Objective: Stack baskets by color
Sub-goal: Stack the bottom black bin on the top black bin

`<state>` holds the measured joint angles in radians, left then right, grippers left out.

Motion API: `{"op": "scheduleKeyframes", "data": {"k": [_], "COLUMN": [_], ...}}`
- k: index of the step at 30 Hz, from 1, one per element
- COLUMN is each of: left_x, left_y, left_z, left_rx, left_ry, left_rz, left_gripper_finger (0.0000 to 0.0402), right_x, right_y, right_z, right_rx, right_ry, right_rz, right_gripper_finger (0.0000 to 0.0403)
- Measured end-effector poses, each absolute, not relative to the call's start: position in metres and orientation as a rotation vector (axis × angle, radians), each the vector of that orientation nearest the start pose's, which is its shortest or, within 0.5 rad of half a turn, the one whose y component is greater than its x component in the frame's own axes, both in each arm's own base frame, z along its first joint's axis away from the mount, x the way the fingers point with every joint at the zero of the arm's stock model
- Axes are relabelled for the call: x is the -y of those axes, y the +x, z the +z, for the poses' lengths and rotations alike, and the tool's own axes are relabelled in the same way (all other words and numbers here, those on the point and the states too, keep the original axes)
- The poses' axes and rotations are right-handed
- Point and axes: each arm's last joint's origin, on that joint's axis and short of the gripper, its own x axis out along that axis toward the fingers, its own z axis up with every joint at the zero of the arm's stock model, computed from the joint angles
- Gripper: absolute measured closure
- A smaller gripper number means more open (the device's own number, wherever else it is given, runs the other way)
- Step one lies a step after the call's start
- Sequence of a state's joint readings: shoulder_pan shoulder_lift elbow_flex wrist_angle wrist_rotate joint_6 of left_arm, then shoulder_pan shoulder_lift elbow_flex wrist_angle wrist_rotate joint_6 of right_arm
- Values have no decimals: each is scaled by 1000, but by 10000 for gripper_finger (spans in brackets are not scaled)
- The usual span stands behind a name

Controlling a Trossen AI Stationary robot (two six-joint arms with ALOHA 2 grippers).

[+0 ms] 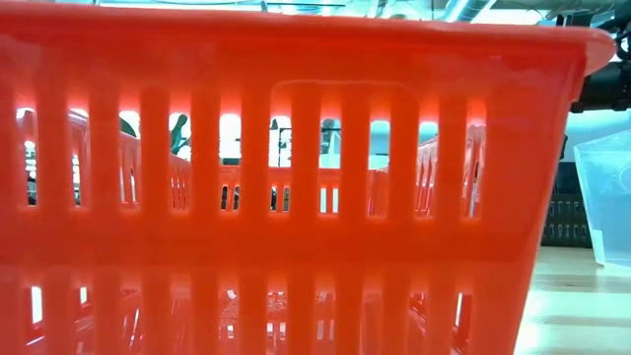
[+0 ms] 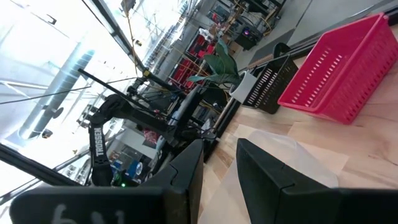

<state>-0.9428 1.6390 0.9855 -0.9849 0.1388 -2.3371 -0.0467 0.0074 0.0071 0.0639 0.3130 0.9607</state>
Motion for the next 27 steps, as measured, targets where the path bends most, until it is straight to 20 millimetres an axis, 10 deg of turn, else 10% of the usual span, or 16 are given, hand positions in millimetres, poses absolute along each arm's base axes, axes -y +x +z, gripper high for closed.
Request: {"op": "scheduleKeyframes", "data": {"k": [5, 15, 27], "left_x": [213, 197, 105], "left_y": [151, 169, 210], "left_z": [170, 180, 224], "left_rx": [-1378, -1216, -916], "left_ry": [-1004, -1090, -1111], "left_rz": [1150, 1126, 1102], "left_gripper_finger": [390, 401, 401], "right_x": [13, 13, 13], "right_y": [96, 96, 96], "right_z": [171, 171, 171], "right_rx": [231, 231, 231], "right_ry": [958, 958, 958], "right_rz": [-301, -301, -302], "right_gripper_finger": [284, 284, 284]}}
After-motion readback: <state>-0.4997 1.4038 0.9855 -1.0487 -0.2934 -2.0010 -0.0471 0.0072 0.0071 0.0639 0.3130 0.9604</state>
